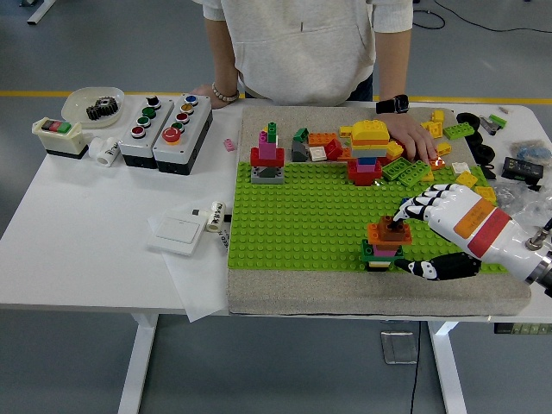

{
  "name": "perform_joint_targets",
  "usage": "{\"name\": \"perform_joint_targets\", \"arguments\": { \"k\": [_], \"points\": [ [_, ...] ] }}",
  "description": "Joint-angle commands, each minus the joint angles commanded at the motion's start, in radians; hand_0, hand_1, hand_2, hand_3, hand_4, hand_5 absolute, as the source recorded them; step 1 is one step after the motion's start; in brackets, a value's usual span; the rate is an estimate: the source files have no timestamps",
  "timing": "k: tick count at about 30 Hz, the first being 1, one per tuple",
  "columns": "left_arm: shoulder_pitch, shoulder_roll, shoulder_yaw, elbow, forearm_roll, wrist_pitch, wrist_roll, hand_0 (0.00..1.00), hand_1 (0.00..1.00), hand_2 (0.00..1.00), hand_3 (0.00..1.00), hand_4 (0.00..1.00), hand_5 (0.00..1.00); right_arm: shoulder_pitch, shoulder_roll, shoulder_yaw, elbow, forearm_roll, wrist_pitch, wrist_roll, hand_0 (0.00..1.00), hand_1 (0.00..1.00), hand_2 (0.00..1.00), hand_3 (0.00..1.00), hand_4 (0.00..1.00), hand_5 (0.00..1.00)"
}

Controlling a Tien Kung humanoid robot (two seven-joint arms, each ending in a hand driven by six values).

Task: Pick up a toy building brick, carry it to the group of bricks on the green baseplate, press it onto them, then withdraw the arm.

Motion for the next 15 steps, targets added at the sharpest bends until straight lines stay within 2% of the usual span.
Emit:
{"name": "perform_joint_targets", "arguments": {
  "k": [15],
  "points": [
    [0.004,0.001,-0.008,-0.001,0.014,-0.007,0.005,0.683,0.608,0.744,0.654,0.751,0.645,-0.013,0.004,0.004,-0.002,-0.011,-0.045,0.007,0.585,0.551,0.61,0.595,0.81,0.522]
  ]
}}
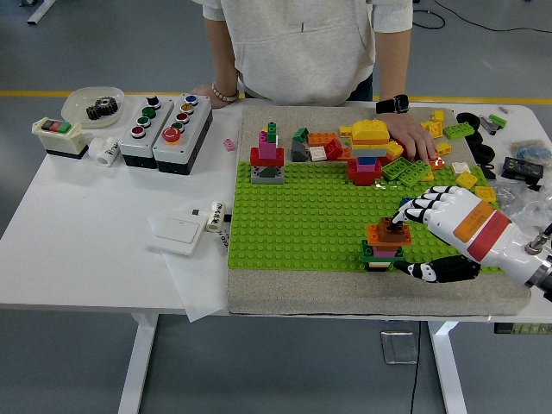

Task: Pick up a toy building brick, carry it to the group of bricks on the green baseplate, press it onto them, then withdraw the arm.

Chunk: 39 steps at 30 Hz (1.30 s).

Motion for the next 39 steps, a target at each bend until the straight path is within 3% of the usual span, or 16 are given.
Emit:
{"name": "perform_joint_targets", "arguments": {
  "k": [20,39],
  "points": [
    [-0.006,0.0,0.007,-0.001,-0.007,-0.003,-0.004,0.686,0.612,0.746,0.656,0.755,0.649,-0.019,0.021,0.004,-0.024,-0.056,-0.102,0.02,0.604,0.567,0.61,0.592,0.799,0.503],
    [-0.006,0.0,0.008,-0.001,-0.008,-0.006,-0.004,0.688,0.612,0.747,0.657,0.756,0.649,-0.028,0.03,-0.004,-0.036,-0.073,-0.13,0.023,0.602,0.561,0.608,0.587,0.785,0.48]
  ]
}}
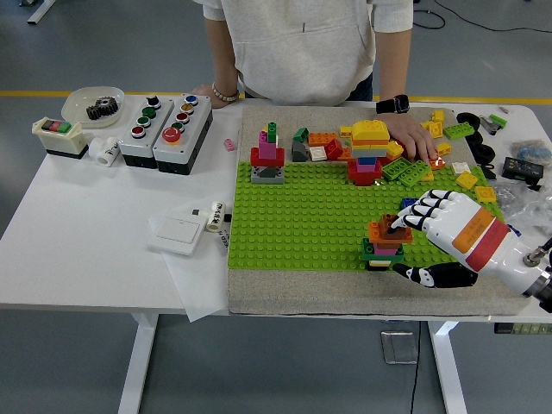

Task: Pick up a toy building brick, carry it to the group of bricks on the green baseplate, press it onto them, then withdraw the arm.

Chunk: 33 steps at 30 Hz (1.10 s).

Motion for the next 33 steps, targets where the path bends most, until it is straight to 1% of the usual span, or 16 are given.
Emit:
{"name": "perform_joint_targets", "arguments": {
  "k": [14,21,33],
  "points": [
    [0.001,0.0,0.0,0.0,0.001,-0.002,0.0,0.683,0.612,0.747,0.657,0.757,0.65,-0.013,-0.003,0.012,0.026,0.007,-0.011,0.003,0.602,0.561,0.605,0.584,0.767,0.46],
    [0.001,0.0,0.0,0.0,0.001,-0.002,0.0,0.684,0.612,0.746,0.657,0.757,0.65,-0.026,-0.004,0.013,0.055,0.005,-0.012,0.005,0.602,0.561,0.605,0.583,0.766,0.459],
    [0.004,0.001,-0.005,0.0,0.009,-0.006,0.005,0.688,0.612,0.746,0.657,0.758,0.65,-0.028,-0.002,0.002,0.041,0.005,-0.004,0.003,0.6,0.558,0.603,0.582,0.762,0.45]
  ]
}}
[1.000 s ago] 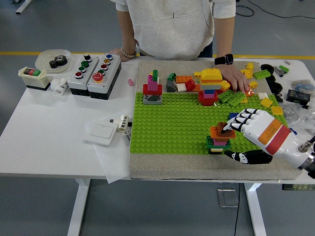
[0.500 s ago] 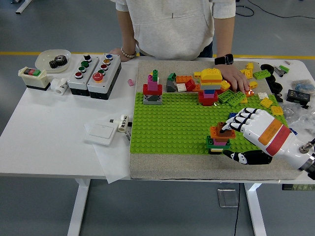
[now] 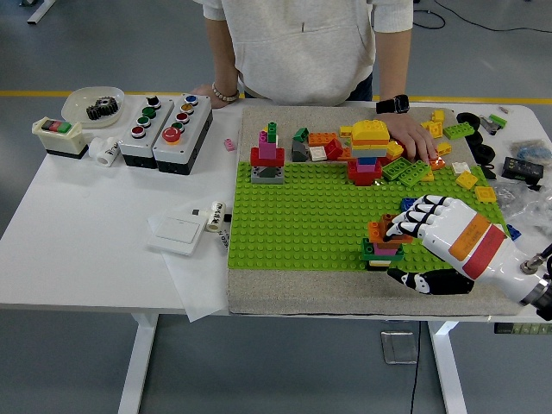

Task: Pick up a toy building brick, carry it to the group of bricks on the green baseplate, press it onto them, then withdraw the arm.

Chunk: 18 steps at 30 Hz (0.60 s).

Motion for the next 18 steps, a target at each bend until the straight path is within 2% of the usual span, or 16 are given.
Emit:
{"name": "perform_joint_targets", "arguments": {
  "k": [18],
  "points": [
    [0.004,0.0,-0.007,0.0,0.015,-0.004,0.006,0.69,0.617,0.748,0.657,0.758,0.653,-0.004,0.002,-0.012,-0.001,-0.003,0.009,-0.004,0.594,0.553,0.603,0.582,0.762,0.446]
  ]
}}
